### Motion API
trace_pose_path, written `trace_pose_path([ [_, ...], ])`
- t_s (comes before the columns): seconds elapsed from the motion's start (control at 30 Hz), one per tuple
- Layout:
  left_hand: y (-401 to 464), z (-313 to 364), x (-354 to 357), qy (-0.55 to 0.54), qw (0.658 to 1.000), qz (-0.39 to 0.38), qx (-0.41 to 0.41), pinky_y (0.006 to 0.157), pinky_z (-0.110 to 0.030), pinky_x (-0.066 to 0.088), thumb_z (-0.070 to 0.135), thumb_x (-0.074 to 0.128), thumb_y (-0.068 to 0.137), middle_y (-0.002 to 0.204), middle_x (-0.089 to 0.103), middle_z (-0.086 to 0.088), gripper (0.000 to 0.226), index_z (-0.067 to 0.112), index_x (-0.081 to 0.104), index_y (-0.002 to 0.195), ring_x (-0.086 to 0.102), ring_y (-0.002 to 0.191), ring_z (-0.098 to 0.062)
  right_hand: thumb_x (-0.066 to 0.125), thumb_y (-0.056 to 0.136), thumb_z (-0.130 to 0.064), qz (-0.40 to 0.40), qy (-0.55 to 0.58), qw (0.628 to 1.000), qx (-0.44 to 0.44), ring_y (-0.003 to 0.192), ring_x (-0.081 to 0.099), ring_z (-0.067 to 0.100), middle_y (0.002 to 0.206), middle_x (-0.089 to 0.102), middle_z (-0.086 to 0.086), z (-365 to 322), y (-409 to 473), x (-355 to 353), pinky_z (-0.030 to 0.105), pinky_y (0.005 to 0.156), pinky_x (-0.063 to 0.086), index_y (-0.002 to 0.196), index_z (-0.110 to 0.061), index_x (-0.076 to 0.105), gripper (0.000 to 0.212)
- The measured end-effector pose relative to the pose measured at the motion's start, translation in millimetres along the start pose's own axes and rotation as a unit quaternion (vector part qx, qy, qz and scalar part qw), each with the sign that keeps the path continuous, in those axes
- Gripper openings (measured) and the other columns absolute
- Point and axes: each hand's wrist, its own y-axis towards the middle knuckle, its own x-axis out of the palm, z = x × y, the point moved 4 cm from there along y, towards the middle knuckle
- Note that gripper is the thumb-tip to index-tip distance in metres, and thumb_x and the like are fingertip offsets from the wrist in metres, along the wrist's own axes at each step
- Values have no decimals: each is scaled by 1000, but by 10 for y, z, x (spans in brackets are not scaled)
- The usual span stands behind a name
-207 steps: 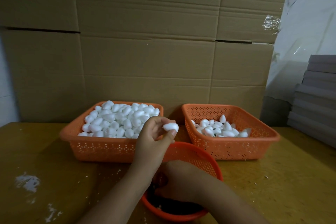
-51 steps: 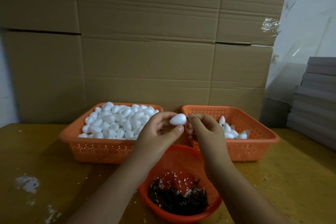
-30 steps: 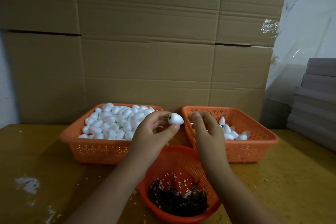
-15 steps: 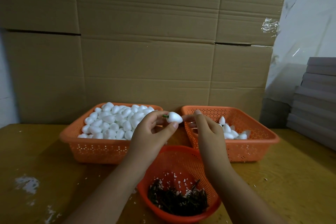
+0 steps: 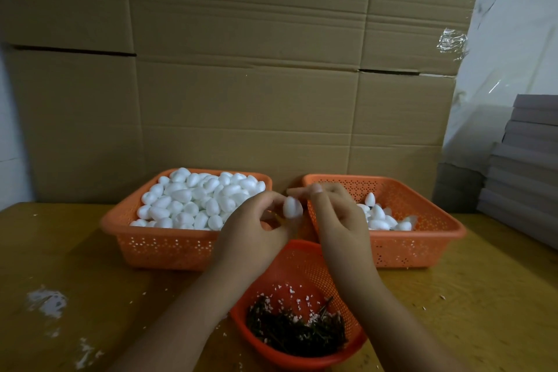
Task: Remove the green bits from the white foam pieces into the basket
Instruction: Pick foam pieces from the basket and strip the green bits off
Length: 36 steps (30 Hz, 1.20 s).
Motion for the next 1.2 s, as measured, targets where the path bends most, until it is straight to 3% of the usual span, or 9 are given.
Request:
trace_pose_path([
  [0.17, 6, 2, -22, -81, 997, -3, -19, 67, -12, 45, 27, 76, 81, 74, 68, 18, 13, 37, 68, 84, 59, 69, 3, 50, 93, -35, -55, -123, 985, -104, 109, 50, 6, 101, 59, -15, -35, -65, 113, 14, 92, 34, 99, -26, 76, 29],
  [0.3, 11, -5, -63, -168, 984, 26, -55, 74, -27, 45, 35, 77, 78, 71, 63, 19, 13, 37, 72, 89, 56, 71, -3, 49, 96, -33, 6, -32, 999, 4, 101, 57, 4, 97, 65, -10, 31, -2, 4, 22, 85, 43, 94, -25, 70, 23],
  [0.47, -11, 19, -69, -181, 981, 27, -57, 76, -27, 48, 35, 76, 80, 78, 66, 20, 16, 48, 70, 88, 58, 74, 0, 46, 100, -28, -10, 53, 987, 154, 75, 62, -8, 76, 72, -14, 144, 35, -18, 4, 63, 42, 78, -17, 75, 39],
  [0.57, -20, 36, -72, -181, 982, 25, -51, 78, -27, 48, 31, 76, 82, 78, 67, 21, 13, 41, 72, 89, 58, 75, 3, 47, 100, -29, -18, 71, 983, 167, 75, 64, -5, 73, 72, -14, 143, 16, 22, 16, 73, 46, 78, -16, 76, 38],
  [0.63, -23, 41, -75, -178, 983, 25, -47, 76, -26, 46, 30, 75, 82, 75, 65, 23, 11, 35, 72, 92, 57, 73, 6, 47, 99, -29, -8, 71, 985, 155, 78, 64, -6, 76, 73, -14, 120, 10, 24, 19, 75, 45, 78, -18, 76, 38],
  [0.8, -9, 44, -73, -122, 992, 26, -25, 72, -11, 45, 32, 75, 82, 79, 67, 26, 9, 39, 70, 86, 61, 81, 6, 48, 99, -27, 20, 23, 997, 69, 90, 60, -8, 89, 69, -17, 37, 1, 9, 2, 72, 38, 72, -33, 75, 38],
  [0.97, -1, 38, -62, 38, 998, 40, 25, 70, -13, 45, 46, 68, 81, 91, 62, 21, 4, 47, 64, 80, 59, 88, 3, 47, 98, -31, 0, -118, 990, -81, 103, 54, 5, 96, 62, -18, -5, -43, 39, 23, 89, 39, 88, -28, 77, 32],
  [1.1, -4, 6, -61, 6, 999, 27, 21, 73, -9, 42, 17, 70, 82, 91, 65, 24, 30, 47, 66, 81, 59, 85, 8, 46, 95, -34, -33, -278, 933, -226, 104, 49, 9, 106, 61, -10, -74, -110, 137, 26, 88, 38, 103, -24, 75, 32],
  [1.2, 22, -8, -65, -65, 997, 23, -33, 67, -13, 43, 24, 72, 85, 78, 67, 16, 8, 32, 74, 87, 54, 67, 4, 46, 94, -38, -26, -207, 964, -166, 107, 51, 6, 107, 60, -14, -42, -87, 106, 25, 91, 39, 109, -28, 71, 31],
])
